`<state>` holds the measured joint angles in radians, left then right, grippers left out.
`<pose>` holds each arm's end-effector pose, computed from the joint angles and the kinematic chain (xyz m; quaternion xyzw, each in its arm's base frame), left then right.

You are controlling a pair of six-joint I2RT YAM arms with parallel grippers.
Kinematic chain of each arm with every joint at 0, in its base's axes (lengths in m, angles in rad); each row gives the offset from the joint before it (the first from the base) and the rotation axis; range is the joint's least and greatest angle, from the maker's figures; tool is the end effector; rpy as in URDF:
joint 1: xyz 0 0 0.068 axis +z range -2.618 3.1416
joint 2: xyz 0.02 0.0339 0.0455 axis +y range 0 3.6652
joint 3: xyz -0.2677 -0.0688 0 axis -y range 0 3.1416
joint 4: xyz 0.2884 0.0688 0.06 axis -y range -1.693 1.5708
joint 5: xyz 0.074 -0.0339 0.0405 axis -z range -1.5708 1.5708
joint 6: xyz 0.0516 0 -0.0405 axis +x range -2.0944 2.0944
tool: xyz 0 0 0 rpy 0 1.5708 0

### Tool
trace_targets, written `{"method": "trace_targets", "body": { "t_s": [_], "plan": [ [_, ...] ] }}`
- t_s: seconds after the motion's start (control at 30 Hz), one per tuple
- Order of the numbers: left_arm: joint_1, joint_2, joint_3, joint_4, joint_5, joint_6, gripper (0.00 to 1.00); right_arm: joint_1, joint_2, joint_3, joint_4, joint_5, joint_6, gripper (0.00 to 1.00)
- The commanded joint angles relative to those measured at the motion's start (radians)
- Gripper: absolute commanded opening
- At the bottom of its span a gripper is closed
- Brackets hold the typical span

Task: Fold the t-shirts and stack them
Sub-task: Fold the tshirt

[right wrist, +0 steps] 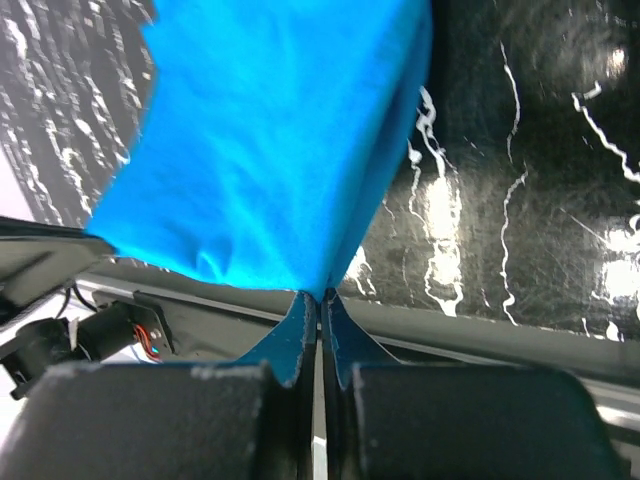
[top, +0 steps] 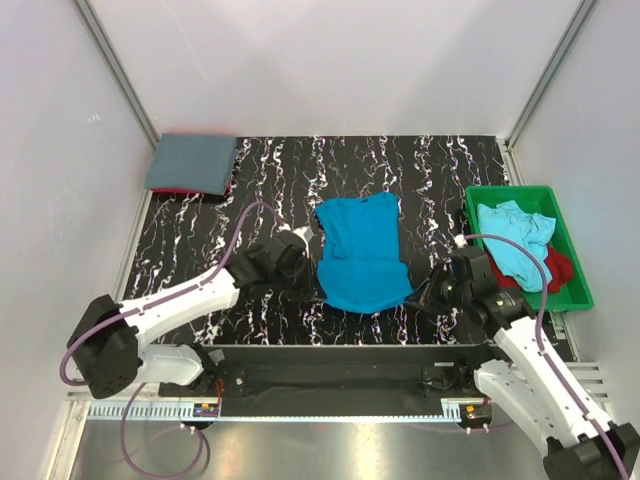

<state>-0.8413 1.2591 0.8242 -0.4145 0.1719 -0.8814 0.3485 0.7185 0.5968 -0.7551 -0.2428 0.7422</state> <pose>0.1982 -0.2349 0.2075 0.0116 0.9326 -0.3191 0.1681 0.1757 0.0770 0.2189 0.1422 0.9235 0.2725 0.2295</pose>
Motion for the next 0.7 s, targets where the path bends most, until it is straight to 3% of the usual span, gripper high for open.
{"method": "trace_targets", "body": {
  "t_s": [0.0,0.13,0.3,0.47,0.67],
  "plan": [
    [-0.002,0.025,0.041,0.003,-0.021,0.004,0.00,0.009,-0.014,0.008,0.014,0.027,0.016,0.00],
    [0.056,0.086,0.127,-0.006,-0.008,0.051,0.00,0.009,0.093,0.064,0.059,0.100,-0.007,0.00],
    [0.168,0.202,0.323,-0.046,0.018,0.130,0.00,0.006,0.290,0.274,0.083,0.198,-0.084,0.00],
    [0.257,0.351,0.559,-0.093,0.028,0.223,0.00,-0.013,0.461,0.487,0.118,0.212,-0.174,0.00],
    [0.372,0.583,0.809,-0.099,0.161,0.228,0.00,-0.078,0.714,0.702,0.175,0.185,-0.271,0.00]
  ]
}}
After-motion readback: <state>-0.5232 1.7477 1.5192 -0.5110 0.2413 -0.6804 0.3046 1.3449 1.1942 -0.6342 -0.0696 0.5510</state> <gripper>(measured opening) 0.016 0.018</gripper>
